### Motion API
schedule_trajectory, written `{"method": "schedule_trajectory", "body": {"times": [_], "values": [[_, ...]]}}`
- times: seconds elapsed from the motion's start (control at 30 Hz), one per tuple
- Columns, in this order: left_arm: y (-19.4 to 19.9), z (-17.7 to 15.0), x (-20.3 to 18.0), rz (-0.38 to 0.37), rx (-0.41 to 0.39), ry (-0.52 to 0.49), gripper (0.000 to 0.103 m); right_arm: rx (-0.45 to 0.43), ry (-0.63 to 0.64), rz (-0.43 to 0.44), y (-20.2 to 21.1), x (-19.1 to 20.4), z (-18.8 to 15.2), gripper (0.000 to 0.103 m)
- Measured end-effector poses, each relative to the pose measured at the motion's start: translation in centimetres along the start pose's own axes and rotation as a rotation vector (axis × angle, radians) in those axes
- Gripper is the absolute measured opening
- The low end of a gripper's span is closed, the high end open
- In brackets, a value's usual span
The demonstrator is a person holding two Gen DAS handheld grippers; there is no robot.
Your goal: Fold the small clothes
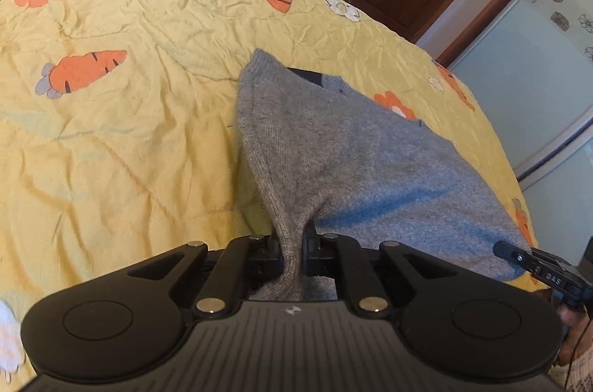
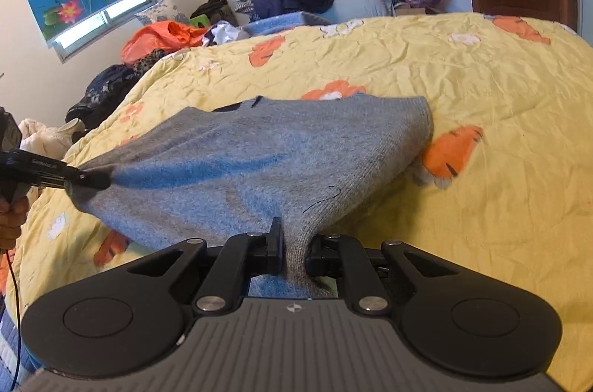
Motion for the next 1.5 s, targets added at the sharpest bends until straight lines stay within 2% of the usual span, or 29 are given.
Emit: {"method": "schedule_trajectory", "body": {"times": [0.2,0.27,0.37,0.4,0.43,0.47,0.53,0.6,0.67,0.73,0.77,0.83,0.9,0.97,1.03,1.07,1.1,1.13,1.17,1.27,1.33,1.4,1.5], "values": [[1.6,-3.8,1.0,-0.022,0.041,0.006,0.007,0.021,-0.005,0.055,2.3,0.5,-3.5,0.015],[1.6,-5.1,1.8,-0.015,0.061,0.000,0.007,0.045,0.002,0.047,2.5,0.6,-5.3,0.014],[-0.1,-6.3,3.9,0.059,0.085,-0.003,0.006,0.072,0.027,0.003,1.3,-0.1,-7.2,0.017],[-0.5,-6.4,4.3,0.061,0.077,-0.009,0.008,0.070,0.039,-0.001,1.1,-0.1,-7.4,0.019],[-0.5,-6.4,4.8,0.043,0.083,0.016,0.009,0.069,0.034,-0.008,1.1,-0.1,-7.3,0.035],[-0.2,-6.3,5.2,0.050,0.091,0.045,0.012,0.065,0.053,-0.050,1.5,0.1,-7.0,0.067],[1.5,-5.8,5.2,0.149,0.036,-0.020,0.029,0.044,0.127,-0.161,2.9,0.5,-6.4,0.100],[3.9,-4.9,4.5,0.223,-0.038,-0.105,0.030,0.006,0.192,-0.221,4.6,1.4,-5.3,0.100],[5.8,-3.7,2.7,0.230,-0.110,-0.171,0.038,-0.044,0.247,-0.252,5.4,2.5,-4.0,0.101],[5.9,-2.2,-0.2,0.203,-0.160,-0.213,0.091,-0.063,0.305,-0.241,4.1,3.8,-2.7,0.102],[5.4,-1.5,-1.8,0.185,-0.194,-0.235,0.095,-0.057,0.337,-0.224,2.6,4.4,-2.2,0.101],[3.3,0.0,-5.0,0.175,-0.236,-0.303,0.095,-0.043,0.348,-0.208,-0.9,4.7,-1.0,0.100],[-0.3,1.4,-7.8,0.184,-0.218,-0.321,0.095,0.001,0.322,-0.179,-4.7,4.3,0.0,0.094],[-4.0,2.7,-9.4,0.185,-0.197,-0.333,0.095,0.021,0.295,-0.233,-7.6,3.2,0.9,0.096],[-7.4,3.6,-9.1,0.280,-0.177,-0.325,0.094,0.030,0.258,-0.261,-9.4,2.0,1.5,0.098],[-8.6,3.7,-8.6,0.300,-0.164,-0.322,0.094,0.017,0.241,-0.274,-9.7,1.6,1.7,0.103],[-9.7,3.6,-8.0,0.317,-0.142,-0.320,0.094,0.017,0.224,-0.285,-10.0,1.2,1.6,0.103],[-10.4,3.5,-7.3,0.328,-0.136,-0.314,0.099,0.035,0.224,-0.294,-10.5,1.0,1.4,0.103],[-10.4,3.2,-6.5,0.320,-0.166,-0.312,0.103,0.055,0.251,-0.309,-11.0,1.0,0.8,0.103],[-10.0,2.5,-5.4,0.311,-0.241,-0.308,0.103,0.058,0.317,-0.341,-11.2,1.7,0.3,0.103],[-9.3,2.4,-5.1,0.326,-0.251,-0.291,0.103,0.053,0.298,-0.344,-10.8,2.2,0.9,0.103],[-8.2,2.6,-5.4,0.331,-0.276,-0.278,0.103,0.011,0.259,-0.346,-10.4,2.5,2.0,0.103],[-8.1,3.2,-6.1,0.330,-0.304,-0.249,0.103,-0.006,0.196,-0.397,-11.4,1.5,3.8,0.103]]}}
Point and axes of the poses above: each gripper's, at about its wrist camera, not at the fingertips, and y roughly against the way its jaws point, x to its left, z to its top, the point moved 7 cm from there along -y, roughly the way its jaws point, and after that the axes turned 11 degrees about z, right-handed, at the moved point
